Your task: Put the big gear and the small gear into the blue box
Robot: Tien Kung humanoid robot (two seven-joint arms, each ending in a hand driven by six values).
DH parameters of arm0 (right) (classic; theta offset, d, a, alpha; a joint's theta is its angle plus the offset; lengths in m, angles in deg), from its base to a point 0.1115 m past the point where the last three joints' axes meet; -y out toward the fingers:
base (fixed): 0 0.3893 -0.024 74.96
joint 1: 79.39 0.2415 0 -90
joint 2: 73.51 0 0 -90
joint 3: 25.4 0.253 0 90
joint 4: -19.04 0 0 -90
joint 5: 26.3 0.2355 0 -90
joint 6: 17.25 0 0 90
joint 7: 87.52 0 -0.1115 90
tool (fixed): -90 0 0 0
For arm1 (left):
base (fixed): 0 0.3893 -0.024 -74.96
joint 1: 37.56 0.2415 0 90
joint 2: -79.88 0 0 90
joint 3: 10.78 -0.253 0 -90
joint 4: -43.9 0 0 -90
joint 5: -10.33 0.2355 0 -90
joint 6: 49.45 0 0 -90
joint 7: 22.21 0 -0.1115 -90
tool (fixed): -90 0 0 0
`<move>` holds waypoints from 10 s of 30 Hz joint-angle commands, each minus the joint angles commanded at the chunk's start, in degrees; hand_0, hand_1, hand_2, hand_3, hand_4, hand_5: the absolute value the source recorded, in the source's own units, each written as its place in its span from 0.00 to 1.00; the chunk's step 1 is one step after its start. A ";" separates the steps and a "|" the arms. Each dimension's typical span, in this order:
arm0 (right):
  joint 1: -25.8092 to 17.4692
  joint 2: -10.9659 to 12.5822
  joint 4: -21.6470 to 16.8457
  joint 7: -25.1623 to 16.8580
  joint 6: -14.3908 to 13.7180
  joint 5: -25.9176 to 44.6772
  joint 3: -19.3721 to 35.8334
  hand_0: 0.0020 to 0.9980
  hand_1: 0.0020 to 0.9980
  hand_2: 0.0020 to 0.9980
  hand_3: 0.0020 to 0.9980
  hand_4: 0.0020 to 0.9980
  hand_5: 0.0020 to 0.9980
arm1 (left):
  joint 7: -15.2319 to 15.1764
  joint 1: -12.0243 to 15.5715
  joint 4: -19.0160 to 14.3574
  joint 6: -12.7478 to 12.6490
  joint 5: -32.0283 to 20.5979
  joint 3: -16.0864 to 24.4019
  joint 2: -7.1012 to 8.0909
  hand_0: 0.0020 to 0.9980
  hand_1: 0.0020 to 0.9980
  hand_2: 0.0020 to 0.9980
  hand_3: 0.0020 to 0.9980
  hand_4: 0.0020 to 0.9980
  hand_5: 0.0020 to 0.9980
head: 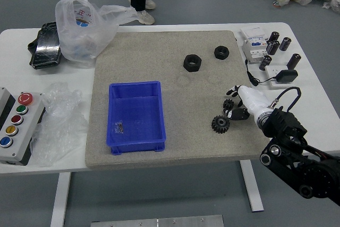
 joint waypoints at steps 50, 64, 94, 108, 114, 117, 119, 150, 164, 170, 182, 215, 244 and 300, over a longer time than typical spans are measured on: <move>22.42 -8.19 -4.98 -13.47 -3.23 20.55 -20.52 0.57 0.67 0.64 0.62 0.57 0.01 | 0.86 -0.03 -0.41 0.21 1.55 1.00 0.02 0.72 0.63 0.64 0.74 0.73 0.44; 23.66 -8.71 -3.82 -12.35 -1.25 18.80 -22.10 0.63 0.75 0.76 0.71 0.56 0.08 | 0.91 -0.19 -0.46 0.22 1.69 1.05 -0.06 0.72 0.63 0.64 0.74 0.73 0.44; 0.62 6.17 -12.66 -14.21 -6.75 17.90 2.98 0.58 0.73 0.76 0.75 0.69 0.06 | 0.28 0.43 -0.17 -0.02 0.98 0.83 -0.21 0.72 0.63 0.64 0.74 0.73 0.44; -15.89 6.35 -13.07 -26.35 -9.77 31.90 7.32 0.57 0.70 0.74 0.76 0.84 0.16 | -0.15 0.03 0.00 -0.01 0.95 0.47 0.10 0.72 0.63 0.63 0.74 0.73 0.44; -16.60 5.50 -13.62 -22.87 -10.63 23.92 4.92 0.58 0.72 0.75 0.78 0.82 0.15 | -0.04 0.17 -0.05 0.05 1.08 0.65 -0.08 0.72 0.63 0.63 0.74 0.73 0.44; -16.81 5.34 -13.89 -22.33 -11.34 19.73 4.85 0.59 0.72 0.75 0.76 0.77 0.13 | 0.00 0.26 -0.04 0.05 1.13 0.73 -0.02 0.72 0.63 0.63 0.74 0.73 0.44; -16.78 5.34 -14.22 -21.67 -11.41 17.15 5.22 0.59 0.72 0.75 0.76 0.77 0.13 | -0.04 0.26 -0.03 0.04 1.10 0.70 0.03 0.72 0.63 0.63 0.74 0.73 0.44; -13.68 6.55 -11.91 -10.45 -6.19 4.77 3.21 0.63 0.75 0.80 0.86 0.90 0.32 | -0.36 0.02 -0.01 0.05 0.92 0.39 -0.16 0.71 0.63 0.63 0.74 0.73 0.44; -11.74 7.19 -12.34 -10.45 -6.27 6.37 -0.70 0.59 0.72 0.72 0.76 0.83 0.26 | -0.16 -0.10 -0.01 0.24 1.47 0.67 -0.03 0.71 0.63 0.63 0.73 0.73 0.44; -11.87 6.94 -11.47 -10.93 -7.24 6.92 -1.52 0.55 0.69 0.66 0.69 0.57 0.15 | -0.30 -0.37 0.03 0.30 1.61 0.56 0.19 0.71 0.63 0.63 0.73 0.73 0.44; -11.53 6.38 -11.31 -10.58 -8.56 6.53 -2.60 0.50 0.63 0.53 0.64 0.58 0.00 | -0.31 -0.20 0.03 0.14 1.31 0.54 0.06 0.71 0.63 0.63 0.73 0.73 0.43; 19.62 -9.44 -6.44 -9.75 -6.33 12.78 -21.22 0.67 0.78 0.77 0.71 0.55 0.11 | 2.32 0.42 -0.79 0.62 5.01 4.29 -0.36 0.71 0.63 0.63 0.73 0.73 0.43; 3.81 -1.11 -11.79 -26.95 -9.88 29.64 3.21 0.73 0.80 0.77 0.72 0.69 0.27 | 0.42 2.43 -0.31 0.28 2.72 3.49 -0.62 0.72 0.63 0.63 0.74 0.73 0.43; -13.26 2.17 -8.25 -39.89 -3.64 53.79 36.86 0.73 0.77 0.76 0.72 0.76 0.52 | -4.32 -0.30 1.22 0.40 -5.84 -6.13 0.25 0.72 0.64 0.65 0.74 0.73 0.45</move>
